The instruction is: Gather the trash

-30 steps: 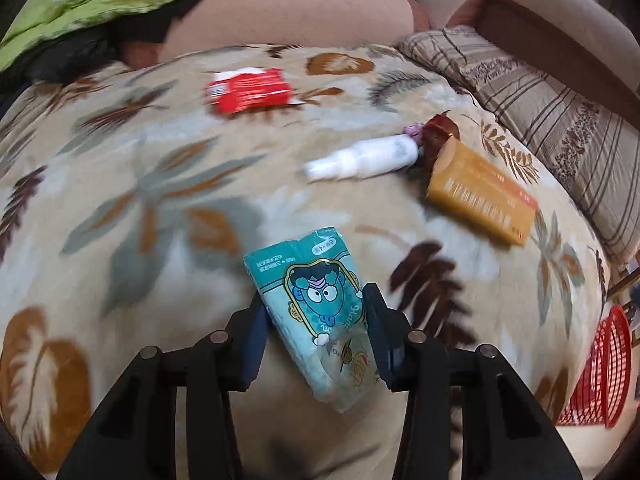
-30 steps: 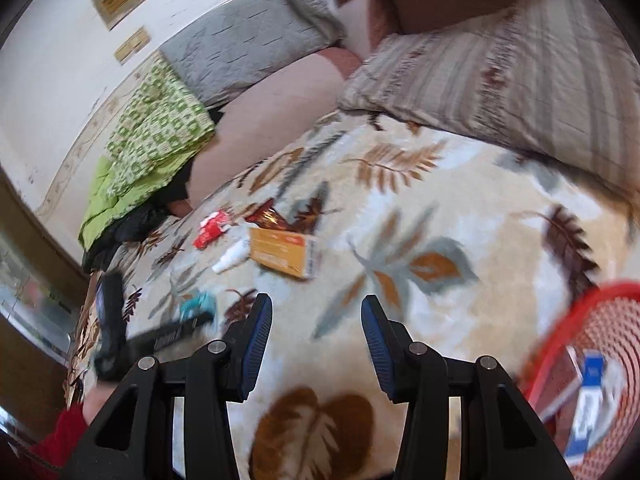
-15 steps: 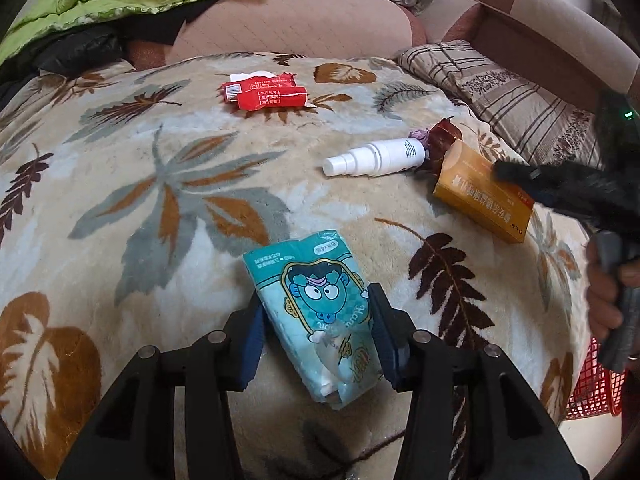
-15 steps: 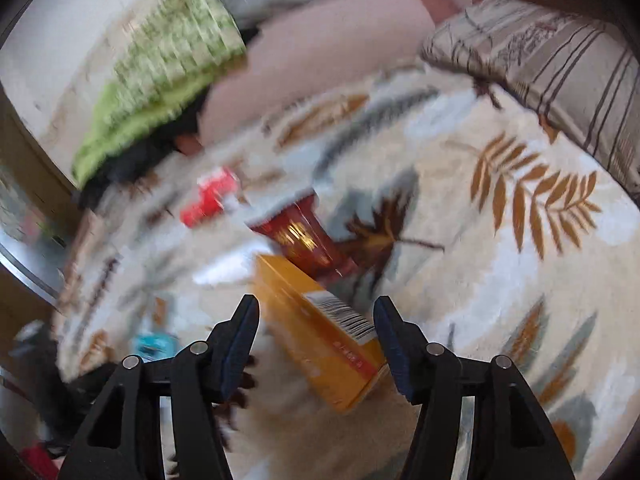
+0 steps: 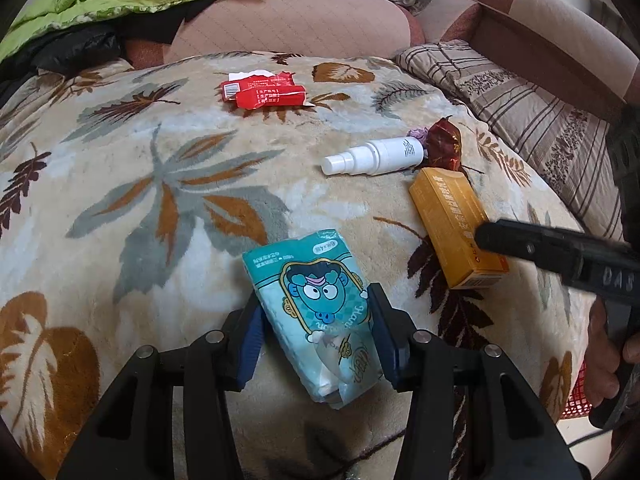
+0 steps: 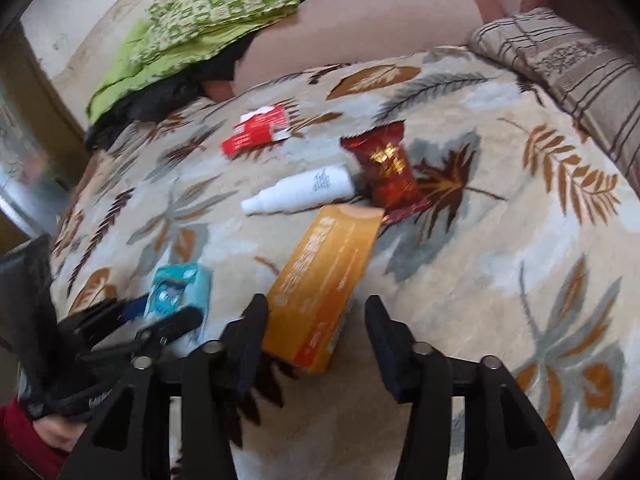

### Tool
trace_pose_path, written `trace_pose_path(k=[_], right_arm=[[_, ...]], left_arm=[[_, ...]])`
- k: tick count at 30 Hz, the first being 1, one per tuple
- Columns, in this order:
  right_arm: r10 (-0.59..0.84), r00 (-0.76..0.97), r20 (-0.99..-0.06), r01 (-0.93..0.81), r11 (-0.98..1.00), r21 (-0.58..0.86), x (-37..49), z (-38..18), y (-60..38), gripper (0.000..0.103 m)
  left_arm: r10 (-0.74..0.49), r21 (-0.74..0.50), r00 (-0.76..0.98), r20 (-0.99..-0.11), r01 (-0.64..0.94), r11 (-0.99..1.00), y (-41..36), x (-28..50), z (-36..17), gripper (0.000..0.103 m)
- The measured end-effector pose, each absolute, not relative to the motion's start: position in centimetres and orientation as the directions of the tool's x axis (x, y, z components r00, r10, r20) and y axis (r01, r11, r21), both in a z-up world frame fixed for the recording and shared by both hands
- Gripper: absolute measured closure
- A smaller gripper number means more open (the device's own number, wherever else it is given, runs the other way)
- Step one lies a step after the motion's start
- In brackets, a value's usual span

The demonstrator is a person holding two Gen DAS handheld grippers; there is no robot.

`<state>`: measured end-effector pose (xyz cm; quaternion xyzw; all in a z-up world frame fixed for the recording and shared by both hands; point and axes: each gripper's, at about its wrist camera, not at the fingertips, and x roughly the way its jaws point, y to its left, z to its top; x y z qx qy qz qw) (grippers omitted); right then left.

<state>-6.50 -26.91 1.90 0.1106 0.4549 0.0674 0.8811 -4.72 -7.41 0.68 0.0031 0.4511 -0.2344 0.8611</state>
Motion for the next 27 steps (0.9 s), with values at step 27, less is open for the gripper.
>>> trace_pose_path(k=[27], right_arm=[[0.094, 0.773, -0.627, 0.102, 0.957, 0.27, -18.9, 5.9, -21.6, 0.076]], left_arm=[[-0.446, -0.203, 0.593, -0.671, 0.431, 0.879, -4.9, -9.0, 4.8, 0.07]])
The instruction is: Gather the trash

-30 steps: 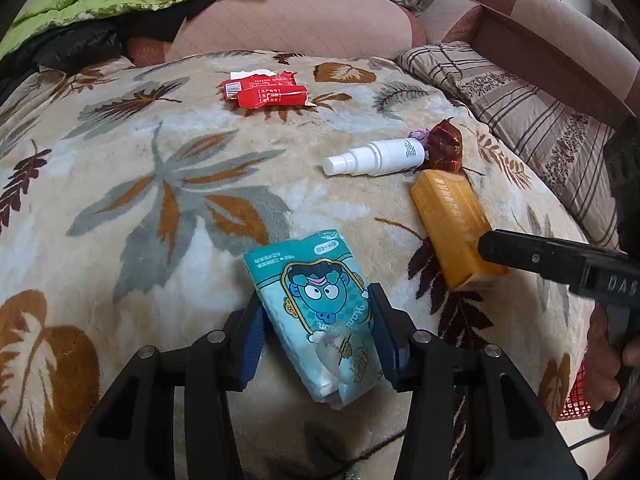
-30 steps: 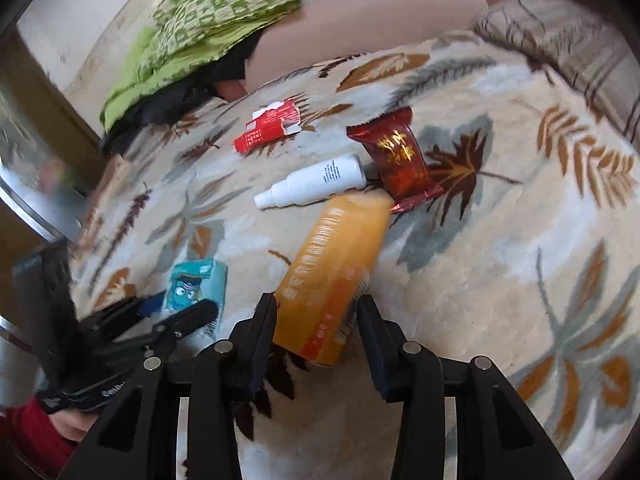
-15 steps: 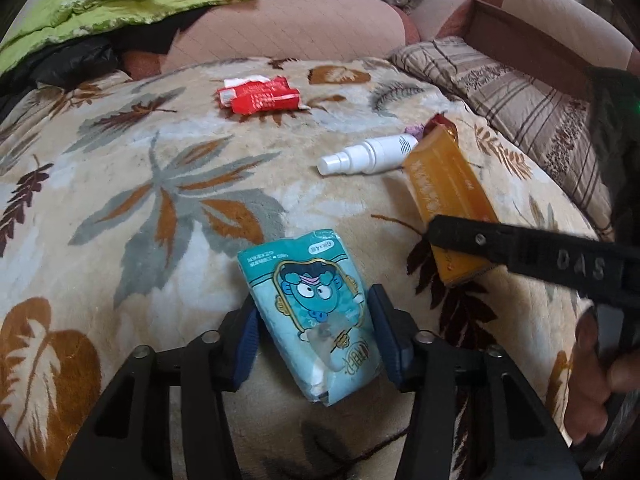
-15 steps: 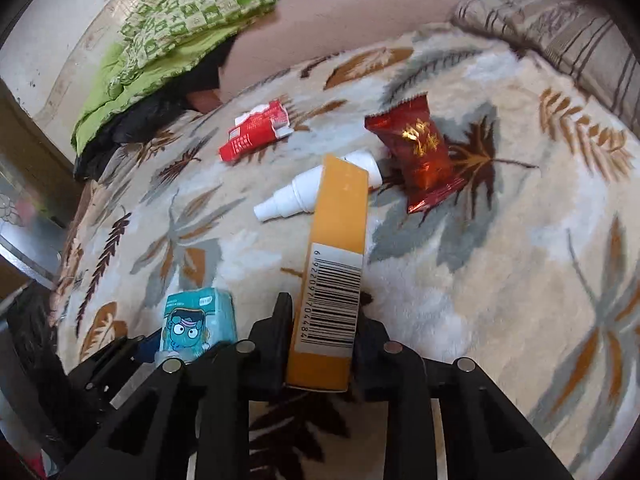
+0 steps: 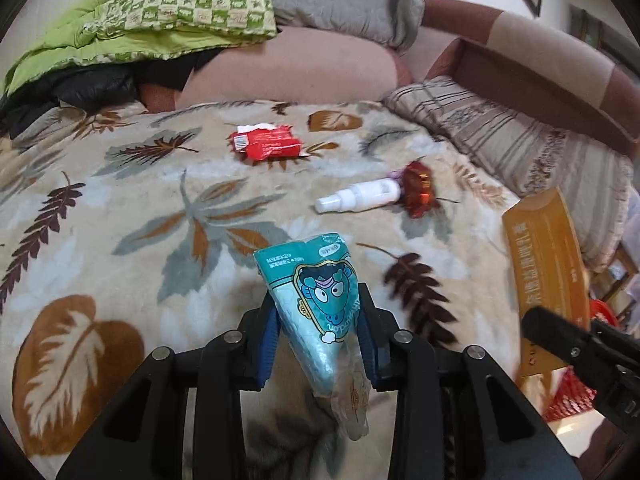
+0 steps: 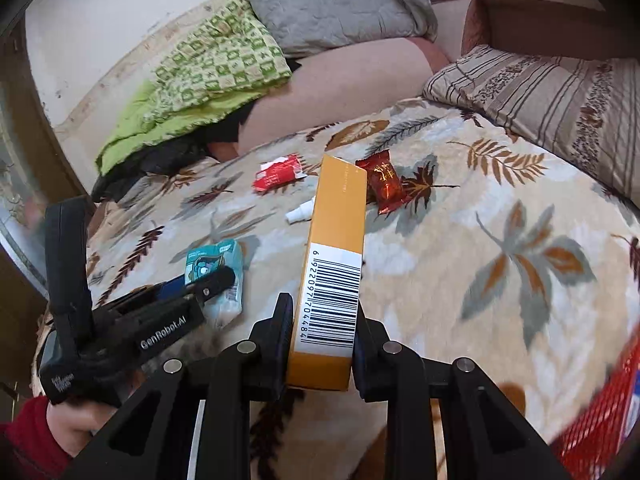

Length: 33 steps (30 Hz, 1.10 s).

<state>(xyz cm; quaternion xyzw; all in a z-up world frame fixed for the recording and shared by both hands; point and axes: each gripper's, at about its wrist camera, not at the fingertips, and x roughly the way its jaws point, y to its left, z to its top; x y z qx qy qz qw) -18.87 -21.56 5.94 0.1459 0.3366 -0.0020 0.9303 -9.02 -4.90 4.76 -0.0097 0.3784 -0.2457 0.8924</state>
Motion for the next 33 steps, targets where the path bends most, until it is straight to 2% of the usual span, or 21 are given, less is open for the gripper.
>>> trace_pose_path(k=[6, 13, 24, 27, 33], right_arm=[[0.056, 0.792, -0.608, 0.12, 0.962, 0.245, -20.4, 6.5, -21.3, 0.075], [0.039, 0.788, -0.614, 0.183, 0.938, 0.294, -20.2, 5.8, -22.3, 0.075], [-0.055, 0.818, -0.573, 0.161, 0.978, 0.136, -21.8, 7.5, -20.0, 0.075], [-0.045, 0.834, -0.549, 0.151, 0.977, 0.15, -21.7, 7.8, -19.4, 0.075], [-0.041, 0.823, -0.566, 0.126, 0.985, 0.113, -20.5, 6.3, -17.8, 0.075]], left_arm=[[-0.443, -0.174, 0.642, -0.626, 0.438, 0.882, -2.7, -12.4, 6.0, 0.07], [-0.413, -0.117, 0.681, -0.605, 0.438, 0.892, -2.8, -13.5, 5.9, 0.07], [-0.415, -0.091, 0.697, -0.585, 0.452, 0.887, -3.4, -13.6, 5.8, 0.07], [-0.417, -0.098, 0.697, -0.583, 0.449, 0.888, -3.3, -13.5, 5.8, 0.07], [-0.425, -0.115, 0.703, -0.57, 0.444, 0.889, -3.0, -13.3, 6.2, 0.07]])
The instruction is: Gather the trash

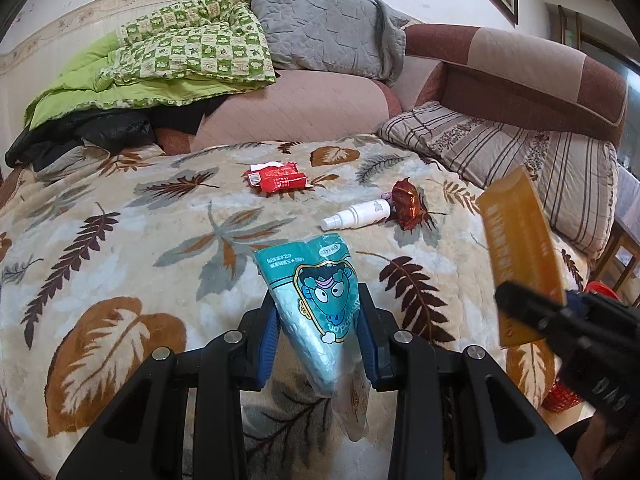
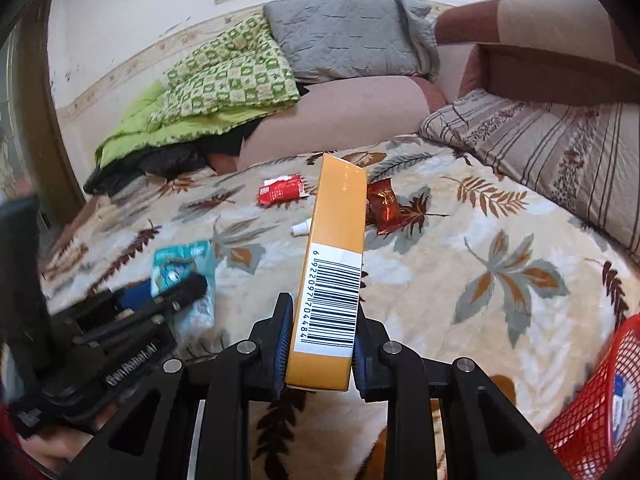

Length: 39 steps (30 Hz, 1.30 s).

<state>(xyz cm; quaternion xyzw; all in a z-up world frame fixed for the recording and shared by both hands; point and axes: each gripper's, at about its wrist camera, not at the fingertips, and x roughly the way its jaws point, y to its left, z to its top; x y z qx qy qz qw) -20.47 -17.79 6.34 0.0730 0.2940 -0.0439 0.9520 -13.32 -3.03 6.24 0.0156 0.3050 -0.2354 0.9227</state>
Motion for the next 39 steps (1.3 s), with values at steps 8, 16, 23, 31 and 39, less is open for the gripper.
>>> trace_pose_path(k=[8, 16, 23, 31, 39], right_arm=[[-0.034, 0.831, -0.555, 0.156, 0.972, 0.174, -19.6, 7.5, -19.2, 0.075], [-0.054, 0.857, -0.512, 0.15, 0.977, 0.148, -18.2, 9.8, -20.2, 0.075], [-0.03, 0.861, -0.508, 0.126, 0.98, 0.157, -17.4, 9.0, -20.5, 0.075], [-0.051, 0.859, -0.509, 0.155, 0.974, 0.163, -16.9, 8.8, -22.1, 0.075], [-0.036, 0.862, -0.505, 0.125, 0.981, 0.145, -17.1, 8.9, -21.3, 0.075]], left_arm=[[-0.43, -0.111, 0.705, -0.564, 0.451, 0.886, -3.0, -13.5, 6.6, 0.07], [-0.421, -0.098, 0.713, -0.561, 0.447, 0.889, -3.2, -13.4, 6.6, 0.07], [-0.407, -0.079, 0.714, -0.569, 0.445, 0.892, -3.6, -13.3, 6.1, 0.07], [-0.412, -0.049, 0.709, -0.572, 0.473, 0.88, -4.5, -13.4, 5.8, 0.069], [-0.426, -0.082, 0.699, -0.575, 0.468, 0.88, -4.0, -13.2, 5.8, 0.07]])
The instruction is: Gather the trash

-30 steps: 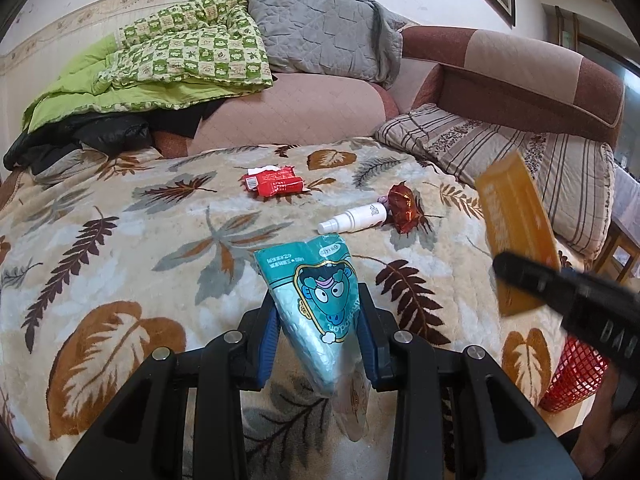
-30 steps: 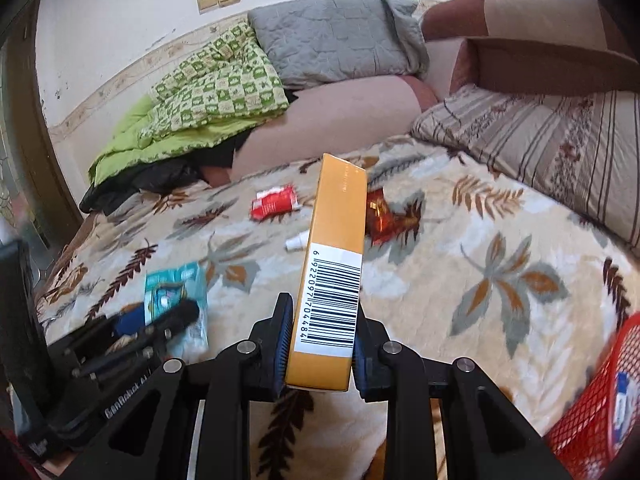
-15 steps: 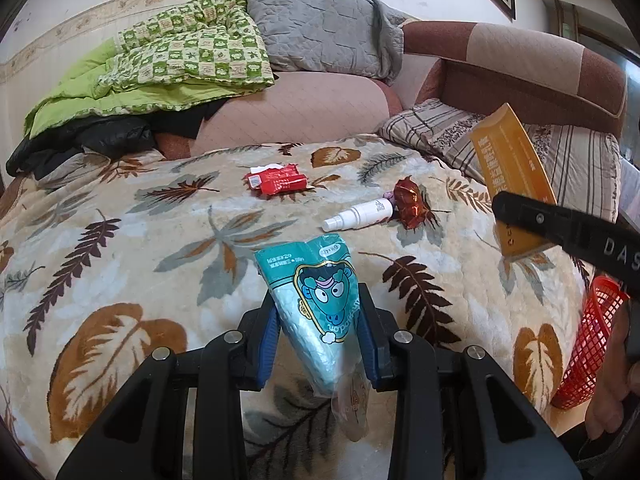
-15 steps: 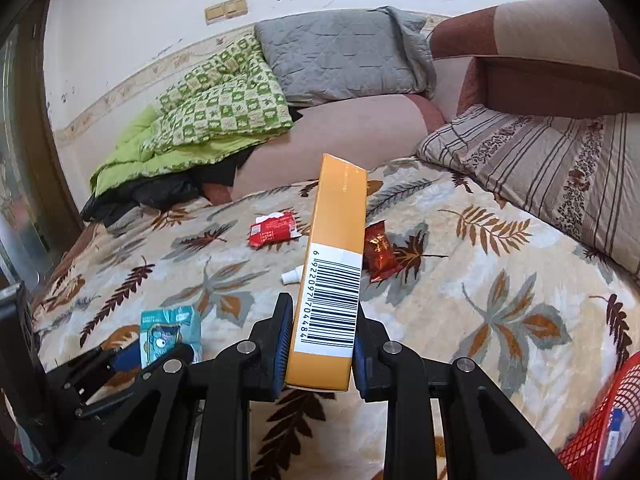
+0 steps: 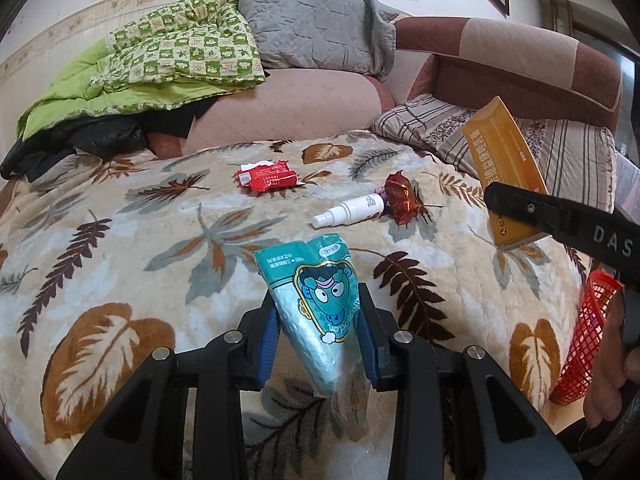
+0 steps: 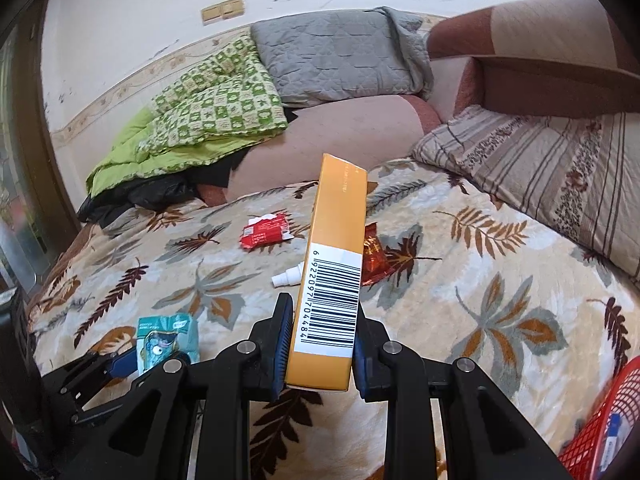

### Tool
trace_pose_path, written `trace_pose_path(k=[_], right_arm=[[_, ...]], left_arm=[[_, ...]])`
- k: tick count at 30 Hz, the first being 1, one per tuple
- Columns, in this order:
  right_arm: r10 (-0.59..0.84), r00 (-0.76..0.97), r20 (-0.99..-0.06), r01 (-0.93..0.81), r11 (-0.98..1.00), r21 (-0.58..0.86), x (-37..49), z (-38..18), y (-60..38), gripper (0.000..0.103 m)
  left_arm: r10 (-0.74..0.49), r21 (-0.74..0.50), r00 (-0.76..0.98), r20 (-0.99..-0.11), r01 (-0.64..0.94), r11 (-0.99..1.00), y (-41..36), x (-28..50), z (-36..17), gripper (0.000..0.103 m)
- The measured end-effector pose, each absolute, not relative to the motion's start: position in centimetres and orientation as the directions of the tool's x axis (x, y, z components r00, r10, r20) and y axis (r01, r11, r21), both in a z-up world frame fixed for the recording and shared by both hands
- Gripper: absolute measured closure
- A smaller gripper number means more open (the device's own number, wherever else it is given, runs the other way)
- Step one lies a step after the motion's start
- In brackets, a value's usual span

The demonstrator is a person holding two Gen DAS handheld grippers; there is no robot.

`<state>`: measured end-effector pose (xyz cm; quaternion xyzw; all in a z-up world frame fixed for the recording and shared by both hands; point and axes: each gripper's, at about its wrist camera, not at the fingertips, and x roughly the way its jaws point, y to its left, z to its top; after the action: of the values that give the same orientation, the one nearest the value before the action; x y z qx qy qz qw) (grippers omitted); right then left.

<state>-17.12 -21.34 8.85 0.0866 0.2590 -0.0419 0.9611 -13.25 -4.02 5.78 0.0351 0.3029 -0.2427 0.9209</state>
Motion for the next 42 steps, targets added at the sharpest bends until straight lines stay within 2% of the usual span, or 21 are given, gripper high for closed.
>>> trace_pose_path(k=[21, 26, 33, 42], right_arm=[[-0.033, 0.861, -0.507, 0.122, 0.982, 0.143, -17.2, 8.7, -21.0, 0.075], [-0.025, 0.864, -0.503, 0.133, 0.975, 0.18, -17.4, 8.6, -21.6, 0.075], [0.011, 0.87, -0.493, 0.189, 0.916, 0.354, -19.7, 9.5, -26.2, 0.075], [-0.074, 0.867, -0.494, 0.279, 0.892, 0.355, -30.0, 11.8, -33.6, 0.075]], left_arm=[[-0.428, -0.085, 0.697, -0.576, 0.47, 0.879, -4.0, -13.3, 5.8, 0.069], [-0.436, -0.09, 0.694, -0.573, 0.476, 0.875, -4.1, -13.4, 5.8, 0.07], [-0.542, -0.153, 0.63, -0.556, 0.563, 0.812, -5.3, -13.6, 6.9, 0.07], [-0.677, -0.155, 0.506, -0.534, 0.729, 0.667, -11.7, -17.1, 10.5, 0.069]])
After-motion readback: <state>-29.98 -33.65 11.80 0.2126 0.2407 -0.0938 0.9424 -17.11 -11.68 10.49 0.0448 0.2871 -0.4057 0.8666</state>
